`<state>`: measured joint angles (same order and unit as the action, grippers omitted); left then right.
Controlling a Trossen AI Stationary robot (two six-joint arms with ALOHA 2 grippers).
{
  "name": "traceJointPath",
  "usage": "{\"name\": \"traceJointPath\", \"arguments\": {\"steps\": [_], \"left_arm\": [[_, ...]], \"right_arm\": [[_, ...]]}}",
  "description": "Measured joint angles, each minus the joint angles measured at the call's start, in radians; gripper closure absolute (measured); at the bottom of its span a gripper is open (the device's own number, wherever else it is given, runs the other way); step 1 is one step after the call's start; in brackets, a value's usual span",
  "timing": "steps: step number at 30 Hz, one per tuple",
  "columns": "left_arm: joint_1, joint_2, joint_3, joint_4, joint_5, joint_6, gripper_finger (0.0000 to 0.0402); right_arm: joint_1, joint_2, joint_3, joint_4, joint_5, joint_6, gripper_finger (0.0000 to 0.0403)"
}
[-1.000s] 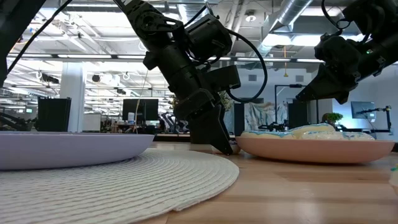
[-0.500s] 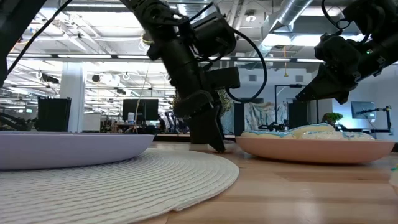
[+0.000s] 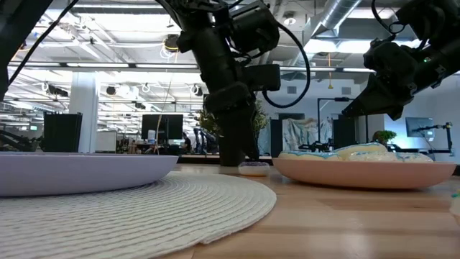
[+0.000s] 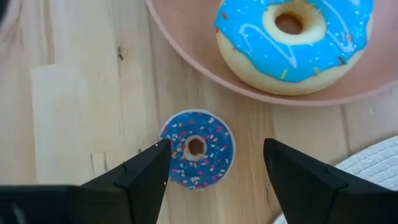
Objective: Pick & Place donuts
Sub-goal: Put the small violet donut on the violet plate
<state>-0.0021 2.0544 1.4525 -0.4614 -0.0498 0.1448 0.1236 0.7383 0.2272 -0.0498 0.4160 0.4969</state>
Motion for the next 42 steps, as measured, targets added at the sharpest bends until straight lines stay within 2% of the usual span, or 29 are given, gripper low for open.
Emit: {"name": "traceJointPath", "arguments": {"steps": [11,16,23,31,37,42], "left_arm": [[0.011,0.011,-0.004,0.010,0.000,0.000,0.0152],[0.011,0.011,-0.019,0.088,0.000,-0.026,0.0148],[0.018,0.011,-0.019,0.111,0.045,-0.037,0.0109],[0.035,0.011,-0.042,0.117,0.045,-0.037,0.0056],[0.037,0.011,-0.081,0.136,0.062,-0.044,0.0046],[0.037,0.011,-0.086,0.150,0.008,-0.033,0.0048]], "right_arm": [[0.000,0.000,0.000,0.003,0.000,0.000,0.0403],[0.000,0.000,0.000,0.005,0.000,0.000,0.0403],[0.000,0.000,0.000,0.005,-0.006,0.000,0.0403],[0.000,0.000,0.000,0.005,-0.022,0.000,0.0403],[0.000,0.000,0.000,0.010,-0.022,0.000,0.0403],[0.000,0.000,0.000,0.014,-0.023,0.000,0.0403]]}}
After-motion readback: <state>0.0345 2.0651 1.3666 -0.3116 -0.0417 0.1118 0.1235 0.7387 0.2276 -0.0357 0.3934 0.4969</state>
